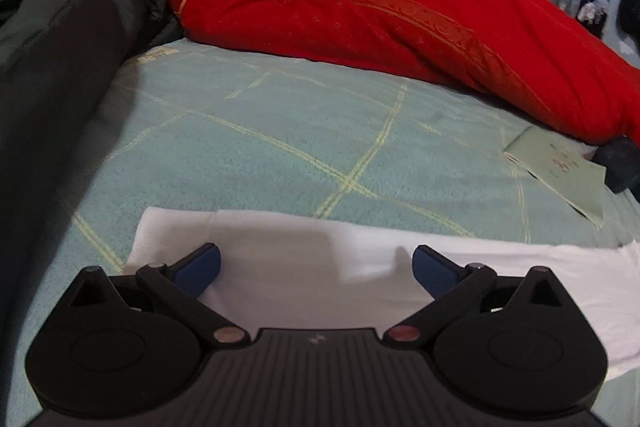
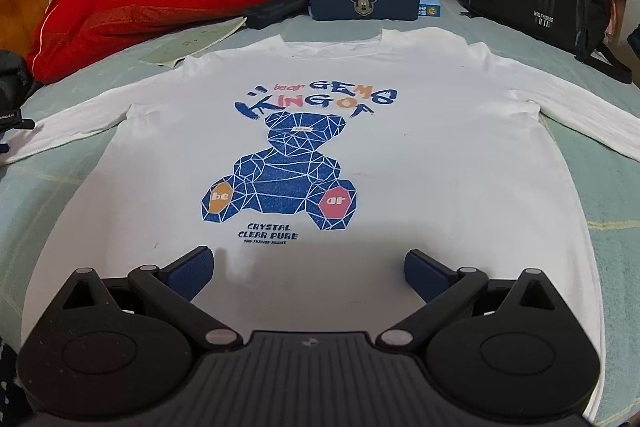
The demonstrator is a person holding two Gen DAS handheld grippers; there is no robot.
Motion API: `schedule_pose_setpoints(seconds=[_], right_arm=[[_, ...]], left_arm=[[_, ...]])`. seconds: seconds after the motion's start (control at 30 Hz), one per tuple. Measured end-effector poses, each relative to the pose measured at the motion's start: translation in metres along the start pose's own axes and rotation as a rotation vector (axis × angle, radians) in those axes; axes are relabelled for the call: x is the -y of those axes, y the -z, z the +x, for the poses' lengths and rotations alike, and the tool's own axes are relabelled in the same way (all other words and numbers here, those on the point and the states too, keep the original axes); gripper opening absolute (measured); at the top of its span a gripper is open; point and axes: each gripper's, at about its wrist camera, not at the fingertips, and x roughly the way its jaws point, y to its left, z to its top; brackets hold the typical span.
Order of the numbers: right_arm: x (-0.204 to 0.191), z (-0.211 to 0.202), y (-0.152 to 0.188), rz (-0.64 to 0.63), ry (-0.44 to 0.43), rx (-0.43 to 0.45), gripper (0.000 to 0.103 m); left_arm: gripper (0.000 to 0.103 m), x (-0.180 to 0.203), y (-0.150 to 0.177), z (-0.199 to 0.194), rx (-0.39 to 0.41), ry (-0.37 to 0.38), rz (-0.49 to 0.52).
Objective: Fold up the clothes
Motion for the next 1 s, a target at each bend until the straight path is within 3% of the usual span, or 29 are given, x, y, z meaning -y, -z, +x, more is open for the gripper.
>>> schedule_pose_setpoints(seconds=[0.07,0.17,0.37,0.6,0.77,0.87,1.0], right_arm=[[0.001,0.000,-0.001,0.007,-0.002,0.000,0.103],[0.001,-0.005,-0.001,0.005,-0.017,0.005,0.103],[0.004,-0.022,0.003,-0.013,-0.049,0.027,0.103],[0.013,-0.045,0.031,-0.152,-0.003,0.045,0.103],[0.029,-0.039,0.058,-0.180,0.012,0.009,0.103],[0.038,-0.036,0.069,-0.143,-0.015,0.062,0.103],[0.036,-0.037,0.078,-0.151,-0.004,0.107,0.103]], left_arm=[[0.102,0.017,0.000,-0.009,0.021,0.007,0.048],[0.102,0.056,0.007,-0.031,0.019,0.103,0.165],[0.102,0.158,0.042,-0.090,0.000,0.358,0.410],[0.102,0.257,0.149,-0.176,-0.038,0.556,0.659],[0.102,0.283,0.212,-0.207,0.007,0.580,0.780],[0.102,0.290,0.234,-0.219,0.028,0.575,0.817],[0.102,0.285,0.243,-0.215,-0.061,0.553,0.750]])
